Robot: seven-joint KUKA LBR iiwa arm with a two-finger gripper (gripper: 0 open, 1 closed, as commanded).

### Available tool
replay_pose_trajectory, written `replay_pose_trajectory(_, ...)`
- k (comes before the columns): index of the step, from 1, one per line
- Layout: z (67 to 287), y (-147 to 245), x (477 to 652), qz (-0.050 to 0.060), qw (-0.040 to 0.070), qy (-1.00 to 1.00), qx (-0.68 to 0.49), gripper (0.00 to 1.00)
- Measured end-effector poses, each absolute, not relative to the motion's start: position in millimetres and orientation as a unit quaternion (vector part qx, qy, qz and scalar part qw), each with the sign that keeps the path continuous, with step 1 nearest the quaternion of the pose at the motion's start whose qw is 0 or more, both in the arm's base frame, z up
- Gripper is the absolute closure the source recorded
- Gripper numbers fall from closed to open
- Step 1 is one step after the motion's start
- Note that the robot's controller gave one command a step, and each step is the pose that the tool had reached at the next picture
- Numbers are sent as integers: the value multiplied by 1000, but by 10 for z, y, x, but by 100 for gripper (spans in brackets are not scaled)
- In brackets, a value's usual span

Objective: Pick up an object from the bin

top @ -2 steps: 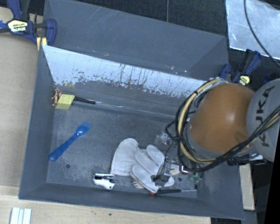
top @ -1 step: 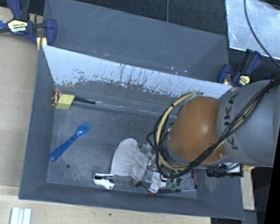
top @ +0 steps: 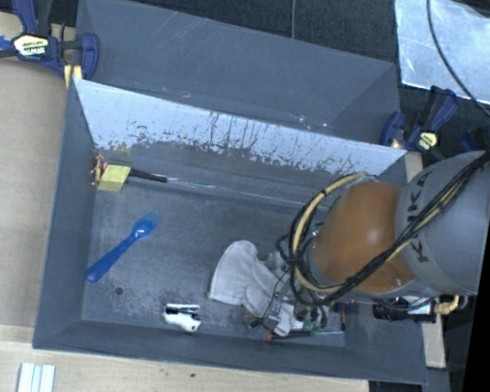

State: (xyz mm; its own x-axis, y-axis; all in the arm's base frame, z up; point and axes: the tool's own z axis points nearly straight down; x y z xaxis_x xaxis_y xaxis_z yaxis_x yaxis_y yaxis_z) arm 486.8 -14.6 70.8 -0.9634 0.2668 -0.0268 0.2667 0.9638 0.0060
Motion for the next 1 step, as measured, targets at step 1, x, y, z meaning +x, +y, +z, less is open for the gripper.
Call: replay_pose_trajectory(1, 731, 7, 4912, 1, 15, 987, 160, 100)
